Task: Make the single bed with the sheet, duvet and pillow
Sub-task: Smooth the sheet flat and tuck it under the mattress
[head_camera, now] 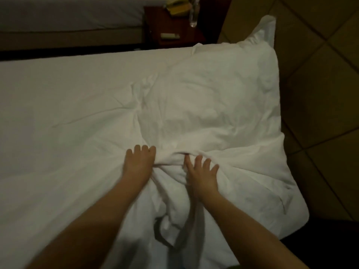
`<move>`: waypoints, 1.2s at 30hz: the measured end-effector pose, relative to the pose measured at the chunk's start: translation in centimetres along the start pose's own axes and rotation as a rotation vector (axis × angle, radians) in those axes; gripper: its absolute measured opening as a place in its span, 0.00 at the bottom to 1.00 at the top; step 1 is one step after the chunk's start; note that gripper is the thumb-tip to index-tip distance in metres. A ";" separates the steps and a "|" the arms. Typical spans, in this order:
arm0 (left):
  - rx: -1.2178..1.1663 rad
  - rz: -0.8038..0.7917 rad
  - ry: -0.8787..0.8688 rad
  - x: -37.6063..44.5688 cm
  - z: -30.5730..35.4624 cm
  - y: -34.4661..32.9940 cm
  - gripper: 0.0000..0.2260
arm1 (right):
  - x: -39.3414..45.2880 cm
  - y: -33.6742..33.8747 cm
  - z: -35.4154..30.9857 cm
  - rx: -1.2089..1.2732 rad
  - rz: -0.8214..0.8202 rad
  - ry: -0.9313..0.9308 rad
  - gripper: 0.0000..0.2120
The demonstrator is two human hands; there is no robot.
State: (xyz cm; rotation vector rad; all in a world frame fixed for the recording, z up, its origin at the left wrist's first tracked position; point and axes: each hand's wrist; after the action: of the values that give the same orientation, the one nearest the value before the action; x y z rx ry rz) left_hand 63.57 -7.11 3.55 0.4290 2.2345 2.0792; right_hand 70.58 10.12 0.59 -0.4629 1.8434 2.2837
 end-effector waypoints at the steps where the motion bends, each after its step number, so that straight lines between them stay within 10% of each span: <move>1: -0.061 -0.020 0.014 -1.0 1.4 0.2 0.16 | 0.9 0.4 0.6 -0.029 -0.024 0.008 0.37; 7: -0.244 -0.346 -0.076 -10.0 9.5 0.1 0.59 | 2.9 2.0 3.0 0.042 0.075 0.095 0.20; 11: -0.221 -0.478 -0.047 -11.4 9.6 -2.0 0.67 | 4.2 4.4 6.3 -0.151 0.259 0.119 0.14; 21: -0.082 -0.231 -0.175 -2.6 11.2 -1.1 0.24 | 2.1 3.4 6.6 0.117 0.408 0.043 0.18; 25: -0.199 -0.188 -0.215 -0.8 10.3 0.7 0.30 | -5.6 -0.8 2.8 0.293 0.505 -0.051 0.36; 32: -0.207 -0.088 -0.314 2.5 9.6 6.3 0.34 | -6.4 -0.2 -0.3 0.520 0.211 -0.302 0.65; 36: -0.070 -0.164 -0.291 3.1 9.4 9.6 0.28 | -3.7 3.0 2.0 0.648 0.243 -0.339 0.55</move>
State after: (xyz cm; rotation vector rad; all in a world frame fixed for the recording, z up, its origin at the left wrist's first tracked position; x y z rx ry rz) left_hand 64.27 3.23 12.67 0.4891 1.9565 1.8710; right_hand 72.83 11.65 4.96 0.2392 2.3680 1.5892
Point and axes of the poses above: each hand's wrist, its own x-axis towards the middle knuckle, its own y-axis out of the back of the hand, z = x × y, and after that the axes turned 10 degrees about y, right-handed
